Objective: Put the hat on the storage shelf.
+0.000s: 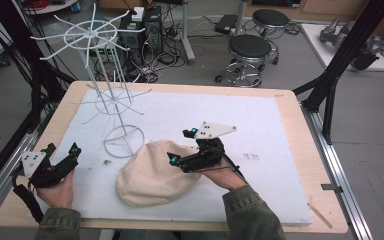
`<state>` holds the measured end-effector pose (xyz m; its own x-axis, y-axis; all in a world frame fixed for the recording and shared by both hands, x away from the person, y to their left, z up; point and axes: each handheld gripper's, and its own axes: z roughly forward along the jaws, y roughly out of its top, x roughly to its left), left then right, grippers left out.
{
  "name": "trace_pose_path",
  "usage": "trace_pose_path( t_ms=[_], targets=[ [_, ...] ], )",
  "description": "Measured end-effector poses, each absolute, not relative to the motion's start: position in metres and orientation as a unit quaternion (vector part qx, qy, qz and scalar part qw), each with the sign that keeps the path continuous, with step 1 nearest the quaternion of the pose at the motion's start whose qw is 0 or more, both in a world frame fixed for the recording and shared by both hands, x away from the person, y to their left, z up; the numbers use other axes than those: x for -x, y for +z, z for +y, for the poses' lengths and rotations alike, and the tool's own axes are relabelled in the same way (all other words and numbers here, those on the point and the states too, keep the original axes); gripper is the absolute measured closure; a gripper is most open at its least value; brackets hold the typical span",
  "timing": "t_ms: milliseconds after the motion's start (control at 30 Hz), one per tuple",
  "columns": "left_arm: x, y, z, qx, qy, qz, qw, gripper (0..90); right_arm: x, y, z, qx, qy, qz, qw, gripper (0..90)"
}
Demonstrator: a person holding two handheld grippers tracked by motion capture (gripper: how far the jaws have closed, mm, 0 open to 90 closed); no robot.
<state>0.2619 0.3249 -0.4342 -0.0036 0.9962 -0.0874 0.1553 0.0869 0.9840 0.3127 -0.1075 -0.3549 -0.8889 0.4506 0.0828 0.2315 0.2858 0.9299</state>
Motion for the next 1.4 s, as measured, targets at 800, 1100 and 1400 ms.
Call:
trace_pose_path(
  t_ms=[800, 1100, 1400],
  targets=[
    [-0.262, -0.434, 0.324, -0.518, 0.437, 0.555, 0.483, 26.3, -0.295, -0.385, -0.055, -0.096, 0.46, 0.883, -0.002, 10.6],
    [-0.263, -0.434, 0.325, -0.518, 0.435, 0.555, 0.484, 26.3, -0.291, -0.398, -0.04, -0.069, 0.425, 0.902, -0.021, 10.6],
    [-0.263, -0.434, 0.324, -0.518, 0.435, 0.554, 0.484, 26.3, -0.29, -0.407, -0.035, -0.05, 0.391, 0.918, -0.04, 13.0]
  ],
)
